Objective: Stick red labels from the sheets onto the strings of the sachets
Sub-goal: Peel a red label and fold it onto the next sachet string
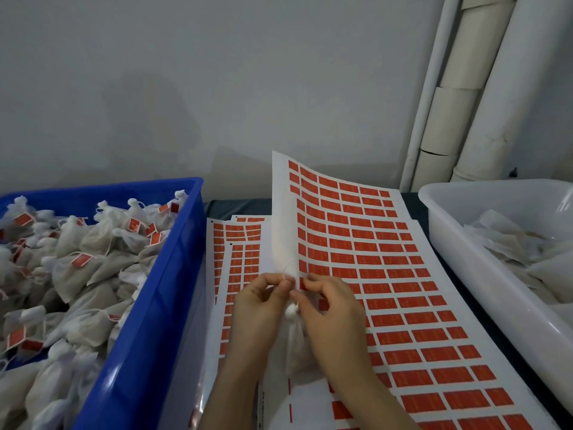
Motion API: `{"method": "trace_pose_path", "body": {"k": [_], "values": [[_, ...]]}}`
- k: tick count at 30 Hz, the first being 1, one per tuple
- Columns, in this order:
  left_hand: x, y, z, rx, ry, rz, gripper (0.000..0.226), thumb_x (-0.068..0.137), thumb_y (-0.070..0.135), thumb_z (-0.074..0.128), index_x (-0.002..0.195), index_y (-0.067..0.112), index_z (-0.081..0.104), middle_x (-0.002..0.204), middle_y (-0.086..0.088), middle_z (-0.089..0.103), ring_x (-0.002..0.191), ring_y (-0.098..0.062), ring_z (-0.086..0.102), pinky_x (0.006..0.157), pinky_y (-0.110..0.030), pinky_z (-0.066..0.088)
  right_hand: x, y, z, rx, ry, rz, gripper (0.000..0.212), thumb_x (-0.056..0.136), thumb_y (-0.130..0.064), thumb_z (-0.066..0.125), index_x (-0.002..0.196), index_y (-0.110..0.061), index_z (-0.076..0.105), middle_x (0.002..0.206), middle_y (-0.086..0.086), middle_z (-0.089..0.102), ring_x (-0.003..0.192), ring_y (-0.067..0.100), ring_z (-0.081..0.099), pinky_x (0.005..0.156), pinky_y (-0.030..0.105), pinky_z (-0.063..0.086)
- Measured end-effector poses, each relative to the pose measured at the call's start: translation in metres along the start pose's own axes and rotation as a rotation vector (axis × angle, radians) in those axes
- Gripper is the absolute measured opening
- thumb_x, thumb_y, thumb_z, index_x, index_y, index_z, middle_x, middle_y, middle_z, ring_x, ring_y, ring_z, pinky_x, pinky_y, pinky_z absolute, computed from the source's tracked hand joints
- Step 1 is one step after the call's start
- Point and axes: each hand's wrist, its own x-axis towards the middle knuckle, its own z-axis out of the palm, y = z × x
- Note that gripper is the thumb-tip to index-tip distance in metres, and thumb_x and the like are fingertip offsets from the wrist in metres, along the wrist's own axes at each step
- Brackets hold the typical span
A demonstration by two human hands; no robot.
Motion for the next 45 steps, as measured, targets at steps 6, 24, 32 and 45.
{"method": "trace_pose_path", "body": {"k": [6, 24, 32, 45], "values": [[-0.0011, -0.0018, 0.0014, -0.012, -0.014, -0.003, 0.009, 0.085, 0.024, 0.059, 0.084, 0.02, 0.068, 0.08, 0.021, 0.07, 0.08, 0.01, 0.063, 0.054, -0.001, 0.044, -0.0006, 0.0015, -0.0032, 0.158, -0.008, 0.043, 0.018, 0.083, -0.025, 0.065, 0.101, -0.024, 0.067, 0.094, -0.025, 0.055, 0.088, -0.011, 0.053, 0.073, -0.003, 0.04], [-0.0032, -0.0014, 0.0007, 0.031, 0.011, 0.005, 0.008, 0.087, 0.023, 0.06, 0.085, 0.02, 0.066, 0.081, 0.023, 0.069, 0.082, 0.012, 0.061, 0.055, 0.001, 0.043, -0.0013, 0.0086, -0.0017, 0.066, 0.001, -0.03, 0.028, 0.082, -0.03, 0.065, 0.109, -0.023, 0.066, 0.107, -0.022, 0.054, 0.089, -0.017, 0.044, 0.071, -0.008, 0.032], [-0.003, -0.0008, 0.0011, 0.06, 0.029, 0.005, 0.008, 0.085, 0.027, 0.06, 0.084, 0.022, 0.067, 0.082, 0.026, 0.068, 0.083, 0.014, 0.059, 0.051, -0.001, 0.043, -0.0013, 0.0083, -0.0033, 0.121, 0.028, -0.032, 0.027, 0.082, -0.027, 0.066, 0.108, -0.02, 0.068, 0.1, -0.024, 0.052, 0.087, -0.017, 0.046, 0.074, -0.009, 0.032], [-0.0038, 0.0014, 0.002, 0.046, 0.035, -0.006, 0.008, 0.087, 0.023, 0.06, 0.083, 0.022, 0.067, 0.077, 0.023, 0.068, 0.077, 0.011, 0.061, 0.052, 0.0, 0.043, 0.001, 0.0067, -0.0065, 0.166, 0.033, 0.02, 0.016, 0.084, -0.025, 0.063, 0.099, -0.023, 0.068, 0.093, -0.028, 0.053, 0.085, -0.014, 0.051, 0.071, -0.002, 0.04]]}}
